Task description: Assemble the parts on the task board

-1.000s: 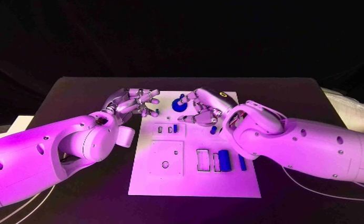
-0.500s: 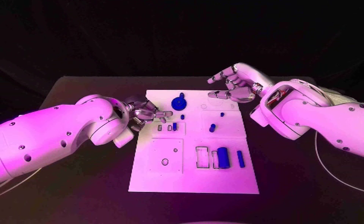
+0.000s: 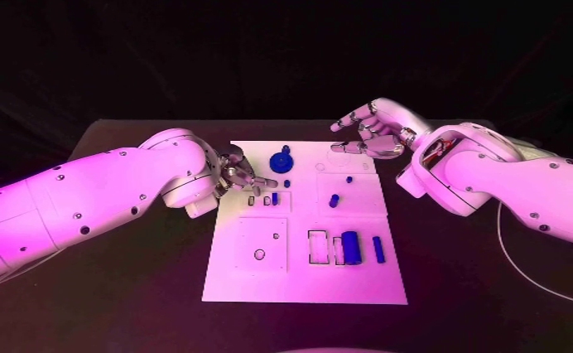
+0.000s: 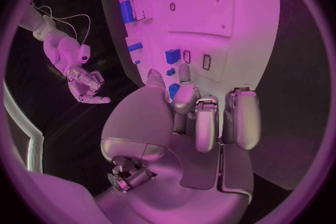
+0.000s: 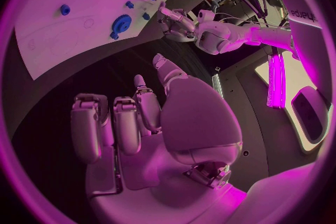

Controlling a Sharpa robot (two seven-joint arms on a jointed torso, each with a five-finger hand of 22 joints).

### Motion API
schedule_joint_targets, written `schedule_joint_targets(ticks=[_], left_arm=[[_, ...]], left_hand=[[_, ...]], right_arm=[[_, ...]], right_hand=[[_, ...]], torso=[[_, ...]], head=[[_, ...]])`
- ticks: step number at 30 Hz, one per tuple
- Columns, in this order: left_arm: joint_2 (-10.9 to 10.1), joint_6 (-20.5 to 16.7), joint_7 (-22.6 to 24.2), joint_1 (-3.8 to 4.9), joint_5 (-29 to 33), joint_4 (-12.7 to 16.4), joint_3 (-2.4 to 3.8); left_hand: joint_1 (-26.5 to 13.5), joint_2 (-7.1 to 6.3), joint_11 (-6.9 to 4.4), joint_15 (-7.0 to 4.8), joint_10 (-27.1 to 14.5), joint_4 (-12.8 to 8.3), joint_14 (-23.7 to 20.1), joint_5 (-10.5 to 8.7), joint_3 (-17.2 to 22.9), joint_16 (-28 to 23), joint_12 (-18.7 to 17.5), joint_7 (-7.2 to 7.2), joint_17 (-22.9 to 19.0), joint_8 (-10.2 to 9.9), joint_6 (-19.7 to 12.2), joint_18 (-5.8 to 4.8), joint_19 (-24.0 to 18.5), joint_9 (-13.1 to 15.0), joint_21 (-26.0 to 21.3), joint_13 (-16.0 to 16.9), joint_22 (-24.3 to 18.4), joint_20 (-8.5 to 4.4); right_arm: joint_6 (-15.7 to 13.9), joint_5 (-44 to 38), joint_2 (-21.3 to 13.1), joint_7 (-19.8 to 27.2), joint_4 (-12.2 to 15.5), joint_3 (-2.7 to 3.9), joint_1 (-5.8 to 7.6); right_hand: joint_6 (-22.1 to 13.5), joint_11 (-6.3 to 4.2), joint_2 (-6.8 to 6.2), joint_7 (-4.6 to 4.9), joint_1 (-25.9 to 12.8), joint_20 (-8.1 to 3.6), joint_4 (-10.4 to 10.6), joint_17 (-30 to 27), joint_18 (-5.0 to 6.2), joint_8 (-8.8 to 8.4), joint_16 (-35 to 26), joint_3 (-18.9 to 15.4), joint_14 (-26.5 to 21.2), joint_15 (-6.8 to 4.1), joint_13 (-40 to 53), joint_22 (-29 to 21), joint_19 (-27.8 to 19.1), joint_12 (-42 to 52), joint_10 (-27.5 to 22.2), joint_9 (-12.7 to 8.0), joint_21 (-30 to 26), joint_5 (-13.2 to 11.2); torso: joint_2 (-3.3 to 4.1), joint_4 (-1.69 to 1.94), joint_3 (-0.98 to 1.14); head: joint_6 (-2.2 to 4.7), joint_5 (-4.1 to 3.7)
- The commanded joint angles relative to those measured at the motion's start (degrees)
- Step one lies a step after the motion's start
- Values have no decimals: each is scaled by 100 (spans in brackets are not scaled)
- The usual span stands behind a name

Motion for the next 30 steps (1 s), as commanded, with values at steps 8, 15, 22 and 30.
schedule_joint_targets(ticks=[8,15,22,30], left_arm=[[382,750,-381,79,-375,-383,2],[555,937,-403,95,-414,-508,2],[712,1085,-411,101,-440,-661,0],[785,1142,-404,102,-462,-702,-1]], left_hand=[[46,39,0,-49,3,-4,595,-33,-119,17,31,-3,1506,187,-173,-107,30,236,39,21,108,-9],[65,51,-1,-49,3,-5,595,-33,-139,17,36,-4,1506,227,-205,-110,32,295,48,30,124,-8],[95,65,-1,-49,0,-10,595,-32,-150,17,35,-4,1506,260,-232,-111,33,345,54,32,136,-8],[131,88,-2,-49,3,-15,595,-31,-158,17,42,-6,1506,299,-257,-117,43,401,72,43,169,-7]], right_arm=[[217,12,41,-134,-64,-7,1],[256,8,69,-160,-94,-9,1],[279,7,90,-175,-120,-10,0],[298,7,111,-190,-153,-11,0]], right_hand=[[61,-15,39,-4,16,33,8,997,-51,15,-32,-27,486,16,505,321,14,-24,-15,7,-36,53],[63,-15,38,-5,12,32,12,993,-50,15,-34,-32,485,15,501,314,10,-28,-17,7,-39,60],[66,-16,36,-5,4,31,18,983,-47,15,-39,-38,483,15,499,300,3,-31,-18,7,-46,70],[66,-16,36,-5,4,31,18,982,-46,15,-39,-38,483,15,499,300,3,-32,-19,7,-46,70]], torso=[[2,-2,-4],[-1,-1,0],[0,-1,-3],[-3,3,1]], head=[[-24,23],[-41,25],[-59,23],[-70,10]])
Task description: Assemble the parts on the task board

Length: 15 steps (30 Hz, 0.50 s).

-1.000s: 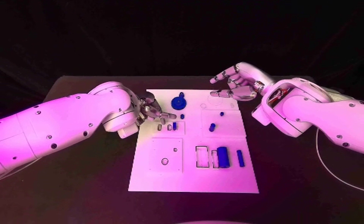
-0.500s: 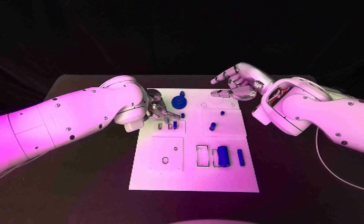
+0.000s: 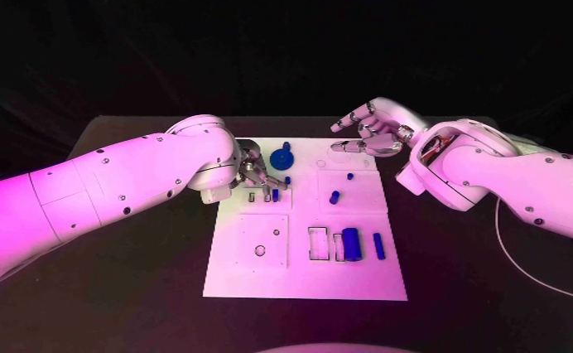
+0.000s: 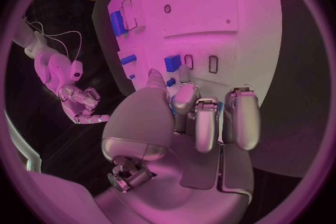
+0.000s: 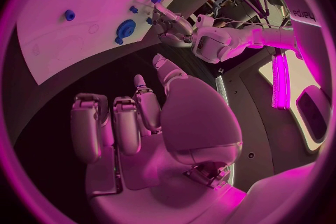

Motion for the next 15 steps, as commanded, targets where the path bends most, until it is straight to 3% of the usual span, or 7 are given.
schedule_joint_targets(ticks=[1,15], left_arm=[[30,216,-129,9,-59,-11,2],[111,422,-159,8,-71,-113,-2]], left_hand=[[60,13,-3,-51,3,-5,594,-32,-43,17,22,3,1508,45,-45,-118,44,25,23,9,173,-7],[308,91,2,-44,-8,-53,594,-22,-13,17,7,7,1508,161,-147,-121,43,226,40,6,208,3]], right_arm=[[100,-16,17,-30,-12,-1,-1],[135,-16,44,-49,-38,-3,-4]], right_hand=[[46,-16,36,14,3,32,1,978,-47,15,-39,-21,483,15,501,302,3,-31,-18,9,-12,15],[53,-17,39,12,-2,31,8,977,-45,17,-41,-26,482,14,503,294,0,-25,-15,10,-16,30]], torso=[[-2,4,2],[-2,5,-3]], head=[[-3,-5],[-29,-1]])
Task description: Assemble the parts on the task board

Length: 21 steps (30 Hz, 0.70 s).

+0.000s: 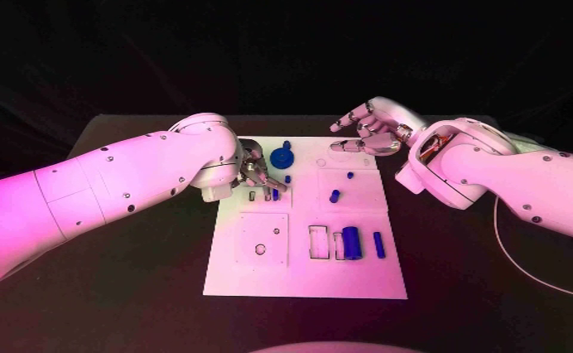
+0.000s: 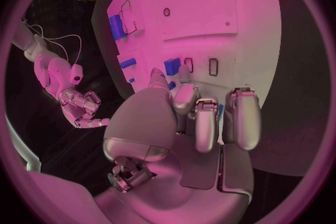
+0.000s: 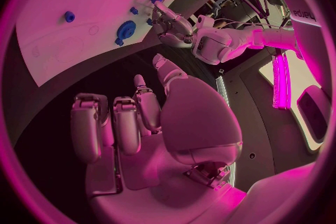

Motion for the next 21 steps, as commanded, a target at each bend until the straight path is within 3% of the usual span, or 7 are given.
schedule_joint_targets(ticks=[1,11,21], left_arm=[[34,227,-151,8,-33,-29,0],[77,213,-116,7,-37,-88,-7],[123,224,-90,7,-37,-153,-18]], left_hand=[[98,11,3,-44,-9,-40,594,-22,8,17,-2,-13,1509,42,-52,-34,44,32,42,0,213,3],[318,136,5,-40,-4,-109,594,-21,109,17,4,-10,1509,107,-115,-38,45,167,55,19,243,10],[356,152,5,-39,-1,-125,594,-21,127,17,10,-9,1509,119,-124,-39,47,192,60,29,254,11]], right_arm=[[91,-17,7,-23,-5,-1,-2],[99,-17,21,-32,-21,-1,-2],[126,-17,32,-42,-23,-1,-2]], right_hand=[[32,-17,39,-9,-2,31,8,978,-45,17,-17,-26,482,14,505,290,0,-25,-15,5,-16,30],[37,-19,46,-11,-1,29,12,978,-45,17,-17,-27,482,13,502,289,-1,-26,-16,5,-17,49],[41,-21,50,-12,0,29,14,978,-45,17,-18,-27,482,11,502,288,-1,-24,-15,6,-18,63]], torso=[[1,0,-2],[1,2,0],[0,-3,-2]], head=[[-7,4],[-24,2],[-38,7]])
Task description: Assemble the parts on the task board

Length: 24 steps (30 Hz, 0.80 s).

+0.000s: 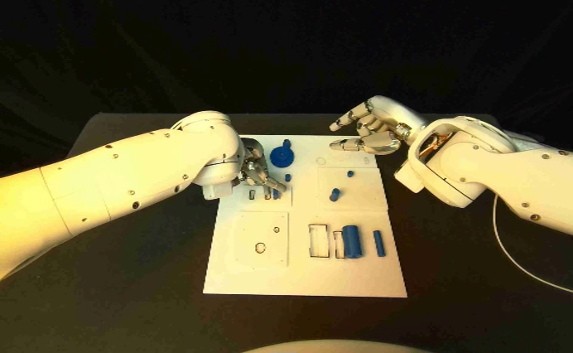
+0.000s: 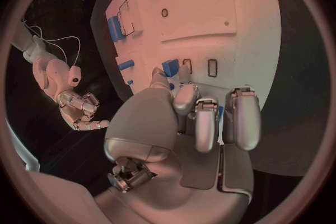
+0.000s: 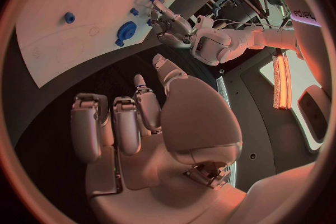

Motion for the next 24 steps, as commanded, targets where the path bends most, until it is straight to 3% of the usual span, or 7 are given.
schedule_joint_targets(ticks=[1,13,19,24], left_arm=[[24,104,-84,7,-20,-14,-2],[58,190,-64,7,-20,-47,-16],[51,198,-53,7,-19,-32,-21],[38,194,-47,6,-13,-12,-22]], left_hand=[[47,-5,5,-39,0,-23,594,-21,25,17,10,-9,1505,31,-41,-40,47,9,40,6,255,11],[120,28,5,-38,2,-58,594,-20,65,17,12,-9,1505,51,-59,-43,51,57,49,14,274,12],[627,218,-34,-67,-14,-345,594,-15,404,17,-13,-51,1505,48,-142,-39,40,134,46,8,276,-5],[1018,284,-59,-91,-46,-579,594,-10,727,17,-63,-74,1505,-15,-216,-37,30,150,39,-15,273,-31]], right_arm=[[92,-18,8,-18,-1,-1,-2],[151,-18,24,-33,-10,-2,-2],[174,-18,30,-38,-10,-4,-3],[180,-18,32,-39,-10,-5,-3]], right_hand=[[41,-21,50,-12,0,29,14,979,-45,17,-18,-27,482,12,503,289,-1,-24,-15,7,-18,19],[48,-22,52,-13,0,28,16,980,-46,19,-18,-29,482,11,507,293,0,-16,-11,8,-16,29],[54,-24,59,-15,-1,27,20,983,-45,21,-16,-29,483,9,508,291,0,-13,-9,9,-18,38],[57,-25,63,-16,0,26,22,982,-45,22,-17,-28,483,8,507,291,0,-13,-9,9,-18,43]], torso=[[1,0,0],[0,0,3],[0,0,3],[-3,2,3]], head=[[-11,4],[-34,-1],[-45,1],[-49,-4]])
